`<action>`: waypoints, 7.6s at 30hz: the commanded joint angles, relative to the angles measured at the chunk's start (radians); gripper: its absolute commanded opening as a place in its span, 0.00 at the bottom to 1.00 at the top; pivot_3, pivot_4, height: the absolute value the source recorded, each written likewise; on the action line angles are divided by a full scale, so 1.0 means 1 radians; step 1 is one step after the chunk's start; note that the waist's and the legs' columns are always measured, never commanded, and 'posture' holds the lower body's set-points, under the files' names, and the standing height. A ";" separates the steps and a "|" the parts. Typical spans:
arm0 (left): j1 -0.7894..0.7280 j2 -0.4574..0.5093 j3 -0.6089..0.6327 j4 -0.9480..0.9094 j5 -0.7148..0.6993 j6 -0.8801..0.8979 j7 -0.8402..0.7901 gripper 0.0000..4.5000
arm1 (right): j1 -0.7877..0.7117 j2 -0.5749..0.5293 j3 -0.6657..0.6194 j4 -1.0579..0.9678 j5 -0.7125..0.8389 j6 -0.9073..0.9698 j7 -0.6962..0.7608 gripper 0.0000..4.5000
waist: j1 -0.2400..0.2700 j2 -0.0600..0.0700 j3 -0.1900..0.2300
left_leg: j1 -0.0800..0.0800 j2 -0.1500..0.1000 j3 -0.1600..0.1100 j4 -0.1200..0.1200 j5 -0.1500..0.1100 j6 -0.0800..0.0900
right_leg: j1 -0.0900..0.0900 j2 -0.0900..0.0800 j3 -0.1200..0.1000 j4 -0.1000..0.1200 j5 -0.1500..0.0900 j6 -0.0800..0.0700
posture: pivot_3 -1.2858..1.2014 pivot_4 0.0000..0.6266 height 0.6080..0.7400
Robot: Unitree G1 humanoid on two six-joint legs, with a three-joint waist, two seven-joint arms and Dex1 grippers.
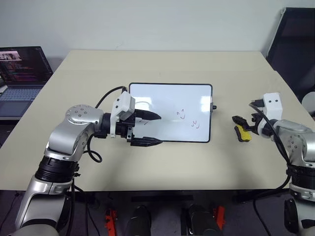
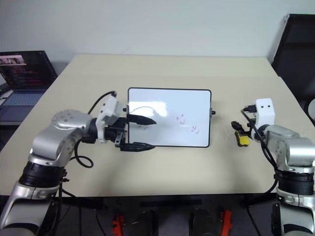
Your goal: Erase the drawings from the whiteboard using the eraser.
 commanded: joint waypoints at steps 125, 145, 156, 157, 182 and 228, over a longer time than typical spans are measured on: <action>0.114 0.016 0.029 -0.117 0.006 -0.045 0.080 1.00 | -0.245 -0.162 0.188 0.397 -0.047 0.044 0.228 0.94 | -0.001 0.000 0.000 | 0.000 0.000 0.000 0.000 0.000 0.000 | 0.000 0.000 0.000 0.001 0.000 0.001 | 0.52 0.24 1.00; 0.142 0.016 0.043 -0.154 -0.015 -0.017 0.117 1.00 | 0.269 0.278 -0.135 -0.168 -0.024 -0.433 -0.128 0.55 | -0.003 0.001 0.001 | -0.001 0.000 -0.001 0.001 0.000 0.000 | -0.001 0.000 -0.001 0.002 0.000 0.001 | 0.52 0.24 1.00; 0.123 0.005 0.032 -0.132 -0.013 -0.021 0.108 1.00 | 0.308 0.372 -0.080 -0.123 -0.079 -0.662 -0.183 0.47 | 0.000 0.001 0.001 | 0.003 0.000 0.000 0.000 0.000 0.000 | 0.002 0.000 0.000 0.003 -0.003 -0.004 | 0.52 0.24 1.00; 0.123 0.006 0.032 -0.129 -0.011 -0.023 0.105 1.00 | 0.321 0.345 -0.063 -0.134 -0.088 -0.634 -0.170 0.47 | 0.000 0.001 0.001 | 0.003 0.000 0.000 0.000 0.000 0.000 | 0.002 0.000 0.000 0.003 -0.003 -0.004 | 0.52 0.24 1.00; 0.128 0.015 0.035 -0.123 -0.002 -0.033 0.083 1.00 | 0.273 0.077 -0.050 -0.077 0.027 -0.382 0.078 0.72 | 0.002 0.001 0.001 | 0.003 0.000 0.000 0.000 0.000 0.000 | 0.002 0.000 0.000 0.003 -0.004 -0.005 | 0.52 0.24 1.00; 0.233 0.031 0.179 -0.257 -0.096 0.110 0.238 1.00 | 0.293 0.095 -0.026 -0.125 -0.001 -0.395 0.041 0.24 | 0.000 0.001 0.001 | 0.003 0.000 -0.001 0.000 0.000 0.000 | 0.001 0.000 0.000 0.003 -0.002 -0.002 | 0.52 0.24 1.00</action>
